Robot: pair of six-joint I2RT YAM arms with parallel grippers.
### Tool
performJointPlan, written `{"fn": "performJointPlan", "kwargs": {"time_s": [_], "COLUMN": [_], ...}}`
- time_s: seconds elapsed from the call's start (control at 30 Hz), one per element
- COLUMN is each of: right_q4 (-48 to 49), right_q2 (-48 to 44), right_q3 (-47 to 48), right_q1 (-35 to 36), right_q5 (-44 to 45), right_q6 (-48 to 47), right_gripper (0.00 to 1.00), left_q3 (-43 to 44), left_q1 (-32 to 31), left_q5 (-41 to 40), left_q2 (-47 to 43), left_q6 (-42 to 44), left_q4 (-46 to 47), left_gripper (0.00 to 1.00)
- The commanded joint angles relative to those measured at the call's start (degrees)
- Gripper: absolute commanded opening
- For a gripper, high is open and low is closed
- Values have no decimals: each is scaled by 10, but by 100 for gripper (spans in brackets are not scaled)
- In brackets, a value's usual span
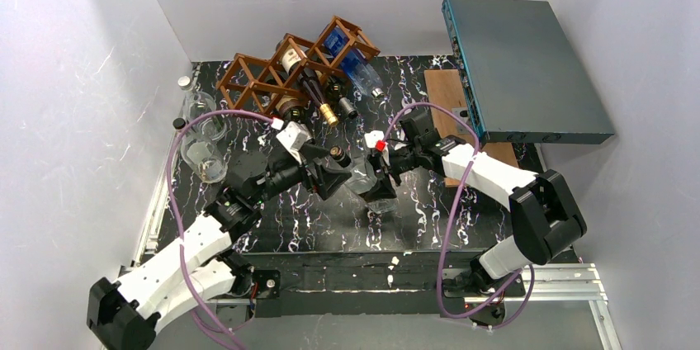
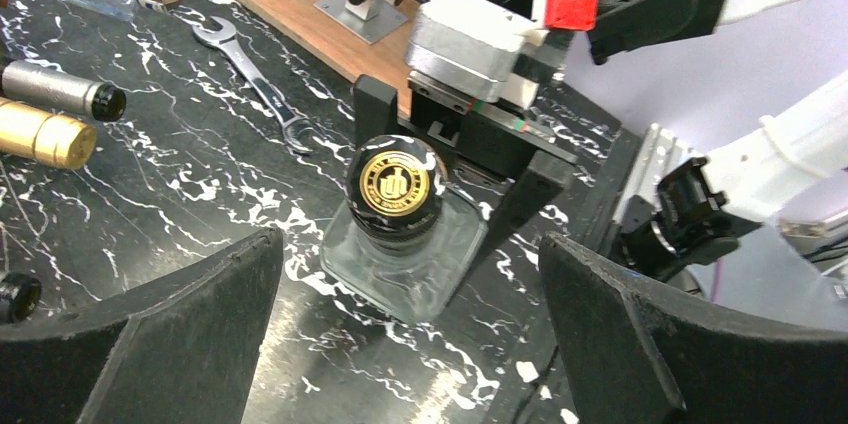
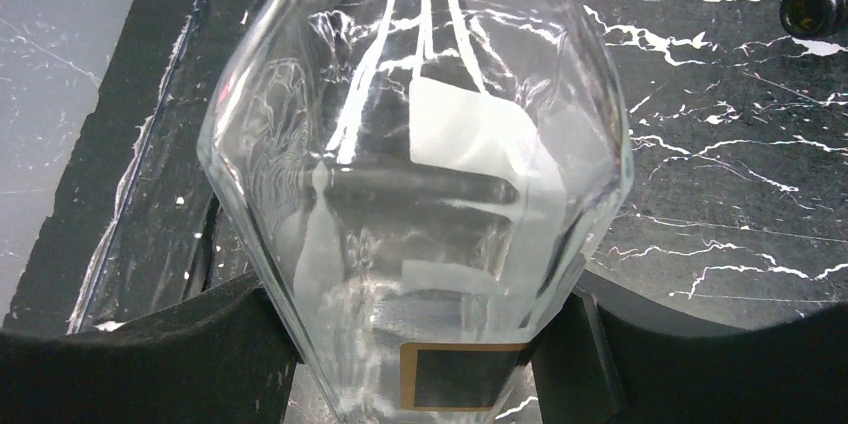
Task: Take the wine bottle off the wine rack
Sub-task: Place the wine bottle at the center of the board.
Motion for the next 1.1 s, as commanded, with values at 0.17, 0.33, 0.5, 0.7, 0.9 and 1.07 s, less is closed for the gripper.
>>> {"fn": "performJointPlan", "kwargs": {"time_s": [0.17, 0.33, 0.5, 0.7, 0.9, 1.07], "right_q4": [66, 71, 83, 96, 97, 94], "right_q2": [4, 11, 16, 25, 27, 21], "right_q3": [3, 3, 1, 2, 2, 5], "right_q1": [-4, -4, -5, -6, -6, -6], "right_q5": [-68, -70, -72, -61, -51, -42], "right_q6": [37, 45, 61, 89, 111, 126], "right_gripper": [1, 1, 1, 22, 83, 98], "left_q3": [8, 7, -3, -11, 39, 60], "left_q1": [-7, -10, -10, -10, -9, -9], "left_q5": [-19, -9, -4, -21, -26, -33], "left_q2": [90, 134, 139, 104, 77, 63], "left_q6": [53, 26, 20, 37, 74, 93], "left_q4": [135, 194, 209, 203, 98, 42], "left_gripper": [96, 62, 18, 0, 0, 0]}}
